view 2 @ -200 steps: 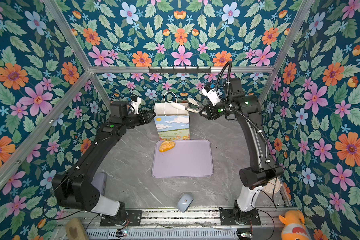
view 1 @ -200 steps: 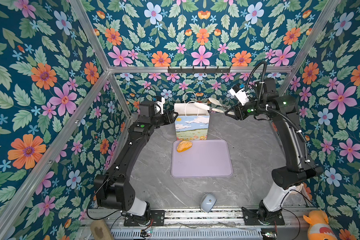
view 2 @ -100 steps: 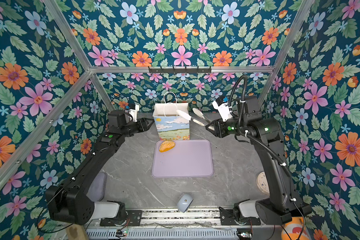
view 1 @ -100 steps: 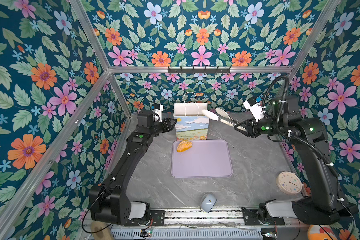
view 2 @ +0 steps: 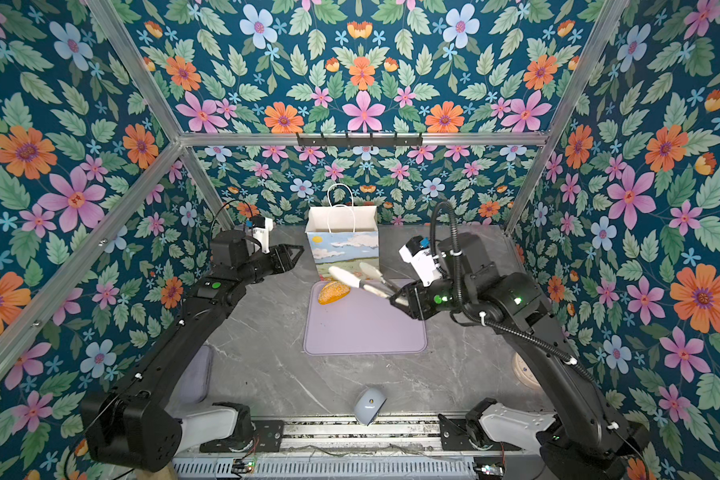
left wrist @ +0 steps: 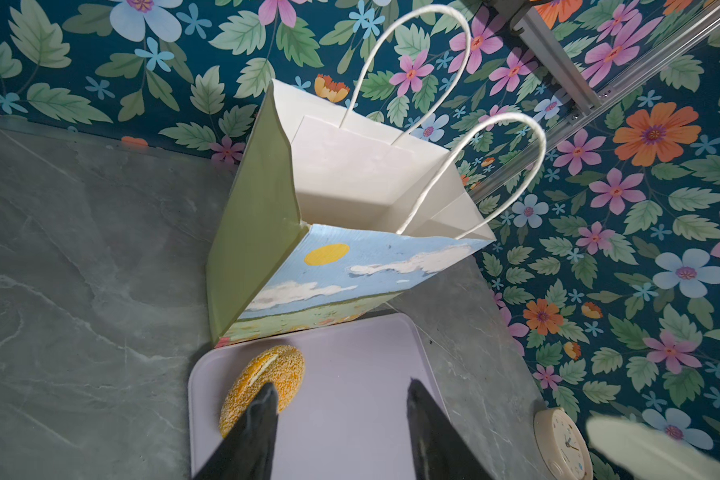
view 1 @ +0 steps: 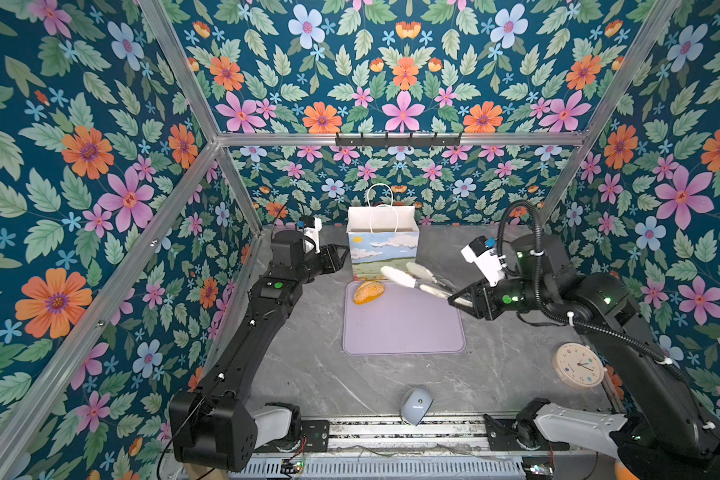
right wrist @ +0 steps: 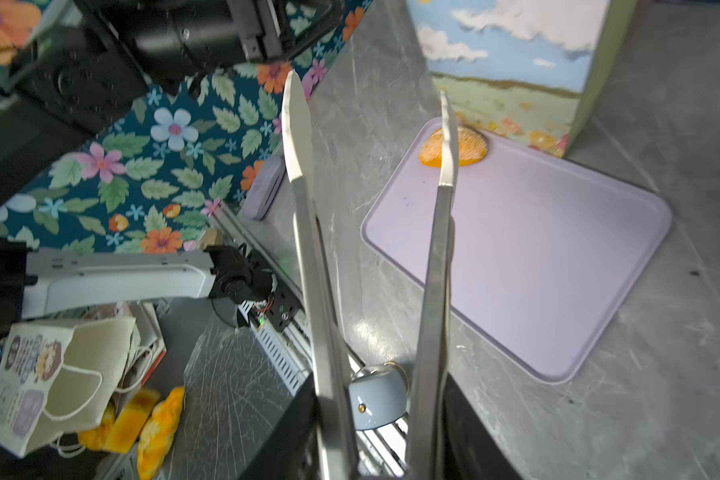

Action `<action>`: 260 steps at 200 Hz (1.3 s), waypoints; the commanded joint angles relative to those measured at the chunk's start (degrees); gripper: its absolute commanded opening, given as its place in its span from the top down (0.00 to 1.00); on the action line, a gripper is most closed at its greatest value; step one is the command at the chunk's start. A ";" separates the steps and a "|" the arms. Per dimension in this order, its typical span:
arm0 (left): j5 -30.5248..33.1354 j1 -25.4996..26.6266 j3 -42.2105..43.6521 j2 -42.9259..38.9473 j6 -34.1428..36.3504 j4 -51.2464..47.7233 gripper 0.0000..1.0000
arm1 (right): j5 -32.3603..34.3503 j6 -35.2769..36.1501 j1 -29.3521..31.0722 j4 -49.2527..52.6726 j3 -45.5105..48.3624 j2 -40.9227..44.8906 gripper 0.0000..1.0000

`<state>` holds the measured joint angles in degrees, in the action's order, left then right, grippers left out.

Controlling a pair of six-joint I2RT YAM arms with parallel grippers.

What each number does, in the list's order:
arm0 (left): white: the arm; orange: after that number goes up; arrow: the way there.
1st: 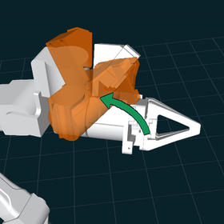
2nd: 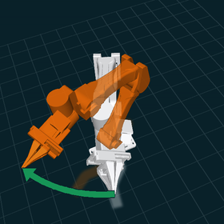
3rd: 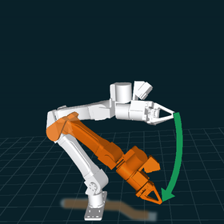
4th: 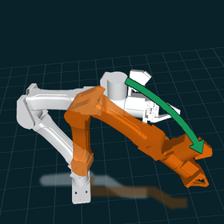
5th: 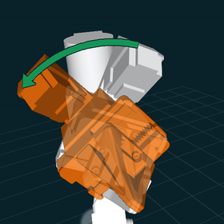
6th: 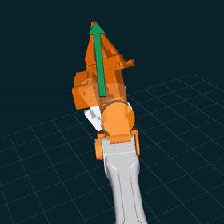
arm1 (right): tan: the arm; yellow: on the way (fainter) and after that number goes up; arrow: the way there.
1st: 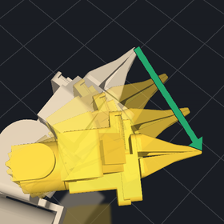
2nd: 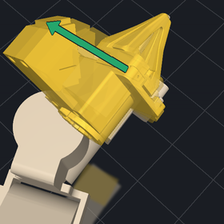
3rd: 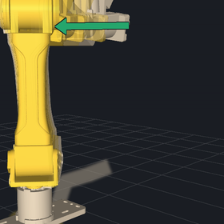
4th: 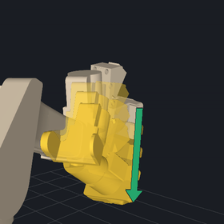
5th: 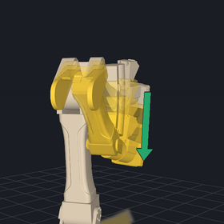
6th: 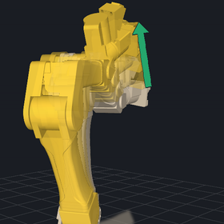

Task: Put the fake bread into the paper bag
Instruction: 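Swing the open tongs in right gripper over the sesame bun on the tray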

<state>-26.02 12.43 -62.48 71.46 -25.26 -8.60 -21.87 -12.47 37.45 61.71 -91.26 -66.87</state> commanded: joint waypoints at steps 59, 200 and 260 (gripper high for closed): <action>8.54 -0.10 2.98 -4.44 1.23 -3.60 0.49 | 15.44 -6.75 12.81 -14.01 6.89 -10.85 0.62; 23.03 -0.03 7.65 -15.95 2.58 -8.16 0.48 | 16.02 -11.63 18.01 -19.88 -7.36 -40.00 0.67; 22.90 -0.03 8.43 -16.40 2.76 -7.95 0.48 | 20.42 -12.09 18.09 -20.91 -9.71 -44.19 0.68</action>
<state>-3.14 12.43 -54.06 55.02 -23.35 -16.82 -4.03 -23.79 55.44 42.19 -99.55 -109.80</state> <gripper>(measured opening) 0.521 0.326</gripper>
